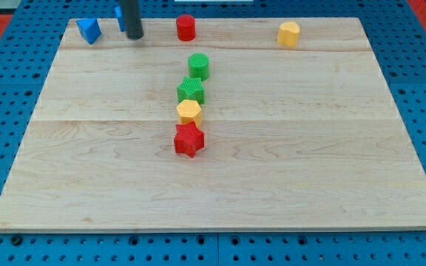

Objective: Move the red circle to the right of the green star

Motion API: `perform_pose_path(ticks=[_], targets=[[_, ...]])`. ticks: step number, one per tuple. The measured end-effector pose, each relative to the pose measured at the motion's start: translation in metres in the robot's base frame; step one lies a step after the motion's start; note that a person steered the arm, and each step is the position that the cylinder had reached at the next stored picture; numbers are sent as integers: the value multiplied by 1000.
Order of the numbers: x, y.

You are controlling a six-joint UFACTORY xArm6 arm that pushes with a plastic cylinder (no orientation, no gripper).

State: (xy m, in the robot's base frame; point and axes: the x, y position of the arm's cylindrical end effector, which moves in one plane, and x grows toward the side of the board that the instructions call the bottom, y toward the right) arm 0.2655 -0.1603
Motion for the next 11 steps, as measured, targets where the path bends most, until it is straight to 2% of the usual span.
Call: perform_pose_path(ticks=[1, 2, 3, 4, 5, 7, 8, 10, 11], targets=[[-4, -93], [-52, -78], [-46, -74], [7, -36], [-18, 23], [-67, 40], [-70, 93], [8, 255], [54, 278]])
